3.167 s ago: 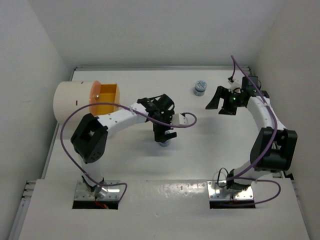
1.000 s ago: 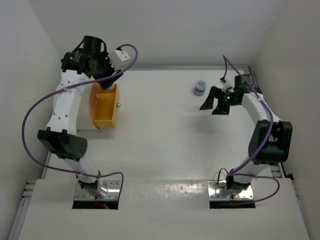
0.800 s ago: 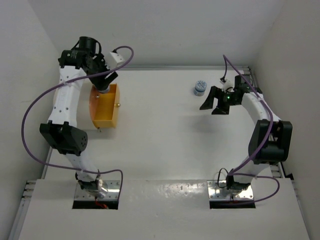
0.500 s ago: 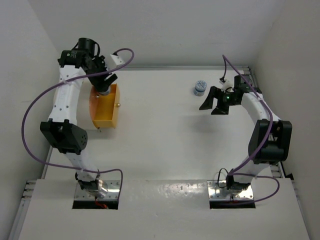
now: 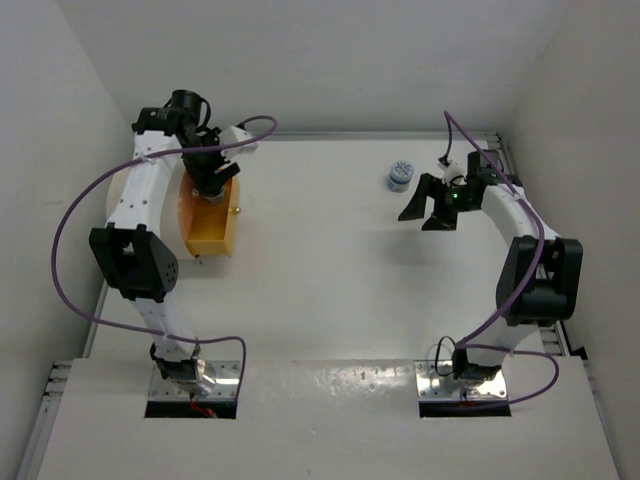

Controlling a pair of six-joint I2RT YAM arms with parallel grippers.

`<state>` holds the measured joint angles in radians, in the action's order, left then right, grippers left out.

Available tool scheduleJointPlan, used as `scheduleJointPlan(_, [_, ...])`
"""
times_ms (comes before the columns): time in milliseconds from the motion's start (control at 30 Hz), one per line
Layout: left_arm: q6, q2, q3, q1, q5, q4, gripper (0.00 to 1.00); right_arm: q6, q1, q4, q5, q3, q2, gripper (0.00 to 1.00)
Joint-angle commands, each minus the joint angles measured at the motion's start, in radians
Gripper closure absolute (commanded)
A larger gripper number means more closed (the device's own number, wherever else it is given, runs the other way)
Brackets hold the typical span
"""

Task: Sort the stationery into containers
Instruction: Place the stationery in the drawer.

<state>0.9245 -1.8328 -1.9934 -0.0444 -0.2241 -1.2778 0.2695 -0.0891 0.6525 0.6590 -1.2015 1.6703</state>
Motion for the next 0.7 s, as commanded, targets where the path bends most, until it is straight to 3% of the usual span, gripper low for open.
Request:
scheduleJointPlan(0, [0.065, -0.013, -0.010, 0.003, -0.026, 0.029, 1.00, -0.004, 0.008, -0.024, 0.025, -0.030, -0.001, 0.13])
scheduleJointPlan(433, [0.125, -0.071, -0.002, 0.023, -0.057, 0.024, 0.99, -0.012, 0.012, -0.019, 0.025, -0.033, 0.011, 0.13])
scheduleJointPlan(667, [0.122, -0.085, -0.001, 0.024, -0.038, 0.029, 0.85, -0.013, 0.020, -0.016, 0.016, -0.047, 0.016, 0.13])
